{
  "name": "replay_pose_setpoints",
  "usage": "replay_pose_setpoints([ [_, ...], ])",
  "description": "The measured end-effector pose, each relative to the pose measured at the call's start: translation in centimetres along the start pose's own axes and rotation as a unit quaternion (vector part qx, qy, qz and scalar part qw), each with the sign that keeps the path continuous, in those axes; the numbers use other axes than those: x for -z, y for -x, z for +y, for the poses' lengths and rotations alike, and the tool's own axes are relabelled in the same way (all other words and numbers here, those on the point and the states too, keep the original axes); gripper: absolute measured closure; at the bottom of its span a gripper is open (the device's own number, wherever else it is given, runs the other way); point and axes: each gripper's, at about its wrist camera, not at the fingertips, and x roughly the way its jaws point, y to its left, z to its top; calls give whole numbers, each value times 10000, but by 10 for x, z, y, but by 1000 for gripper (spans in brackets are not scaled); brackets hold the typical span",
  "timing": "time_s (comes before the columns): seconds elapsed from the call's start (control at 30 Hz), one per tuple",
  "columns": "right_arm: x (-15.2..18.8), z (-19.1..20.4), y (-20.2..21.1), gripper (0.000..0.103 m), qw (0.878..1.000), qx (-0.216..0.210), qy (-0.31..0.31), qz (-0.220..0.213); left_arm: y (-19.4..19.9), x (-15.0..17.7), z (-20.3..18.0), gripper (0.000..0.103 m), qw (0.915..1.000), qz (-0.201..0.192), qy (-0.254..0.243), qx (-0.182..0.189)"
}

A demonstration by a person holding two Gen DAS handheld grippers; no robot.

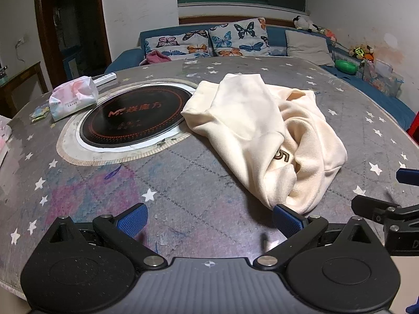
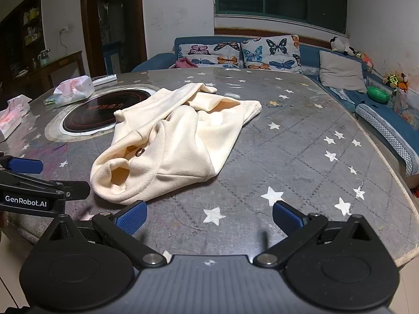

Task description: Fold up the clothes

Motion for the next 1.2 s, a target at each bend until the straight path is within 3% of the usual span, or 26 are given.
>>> replay_pose_setpoints([
  [0.6, -13, 2, -8, 0, 9999, -119, 70, -67, -2, -20, 0, 0, 9994, -283, -177, 63],
  [0.9, -30, 0, -14, 1, 9995, -226, 155, -175, -10, -57, -9, 1, 9959, -702, -454, 334],
  [1.07, -43, -6, -23, 5, 9993, -259, 204, -183, -27, -84, -17, 17, 9947, -774, -515, 445],
  [1.2, -54, -14, -32, 9, 9992, -271, 190, -203, -48, -106, -24, 21, 9943, -670, -485, 667],
])
